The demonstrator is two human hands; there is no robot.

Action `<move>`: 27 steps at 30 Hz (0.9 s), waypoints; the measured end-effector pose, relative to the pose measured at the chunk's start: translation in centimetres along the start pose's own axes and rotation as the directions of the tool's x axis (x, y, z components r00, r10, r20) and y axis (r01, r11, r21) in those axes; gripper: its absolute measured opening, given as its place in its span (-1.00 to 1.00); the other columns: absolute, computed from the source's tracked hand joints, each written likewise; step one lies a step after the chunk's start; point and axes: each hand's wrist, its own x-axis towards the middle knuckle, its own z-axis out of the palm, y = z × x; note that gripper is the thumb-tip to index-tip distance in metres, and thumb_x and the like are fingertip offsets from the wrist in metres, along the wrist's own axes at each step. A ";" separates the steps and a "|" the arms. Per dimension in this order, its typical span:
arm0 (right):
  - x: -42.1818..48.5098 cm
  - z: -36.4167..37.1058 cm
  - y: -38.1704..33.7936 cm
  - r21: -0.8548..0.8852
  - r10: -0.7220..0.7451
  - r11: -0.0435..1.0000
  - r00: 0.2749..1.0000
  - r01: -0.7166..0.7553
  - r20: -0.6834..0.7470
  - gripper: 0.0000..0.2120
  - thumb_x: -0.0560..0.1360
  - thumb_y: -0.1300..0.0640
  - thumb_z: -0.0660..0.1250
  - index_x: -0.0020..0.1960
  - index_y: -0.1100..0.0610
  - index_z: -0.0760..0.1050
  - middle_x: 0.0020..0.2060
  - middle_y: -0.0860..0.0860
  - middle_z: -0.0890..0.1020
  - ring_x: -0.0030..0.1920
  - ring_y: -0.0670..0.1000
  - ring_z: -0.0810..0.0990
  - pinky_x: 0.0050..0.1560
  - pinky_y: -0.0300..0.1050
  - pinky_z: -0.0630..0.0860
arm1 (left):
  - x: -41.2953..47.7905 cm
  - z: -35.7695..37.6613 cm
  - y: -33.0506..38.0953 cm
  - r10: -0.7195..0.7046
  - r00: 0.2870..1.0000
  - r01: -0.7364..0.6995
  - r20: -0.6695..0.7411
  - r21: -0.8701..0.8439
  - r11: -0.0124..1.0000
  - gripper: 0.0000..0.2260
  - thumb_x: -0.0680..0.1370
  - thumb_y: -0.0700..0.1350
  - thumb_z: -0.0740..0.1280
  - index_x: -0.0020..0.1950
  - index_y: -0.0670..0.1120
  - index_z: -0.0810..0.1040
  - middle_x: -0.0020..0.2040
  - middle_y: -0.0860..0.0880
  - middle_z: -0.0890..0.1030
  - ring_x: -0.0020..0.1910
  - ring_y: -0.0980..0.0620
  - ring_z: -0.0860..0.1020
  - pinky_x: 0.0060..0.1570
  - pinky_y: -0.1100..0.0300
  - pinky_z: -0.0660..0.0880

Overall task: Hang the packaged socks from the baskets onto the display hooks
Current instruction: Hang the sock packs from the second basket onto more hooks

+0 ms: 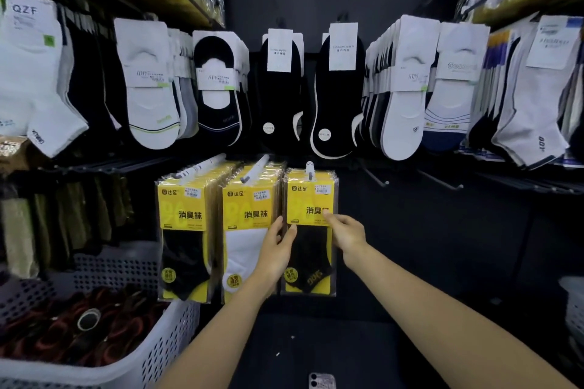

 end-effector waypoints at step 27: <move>-20.5 -24.9 28.9 -0.592 0.710 0.547 0.703 -0.592 -0.047 -0.76 0.49 0.04 0.40 0.07 0.16 0.54 0.07 0.09 0.58 0.03 0.00 0.55 -0.02 -0.22 0.44 | -28.6 8.1 -25.4 -0.628 0.661 0.361 0.411 0.559 0.746 -0.64 0.62 0.01 0.19 0.40 -0.03 0.36 0.34 -0.02 0.44 0.21 0.18 0.42 -0.16 0.59 0.25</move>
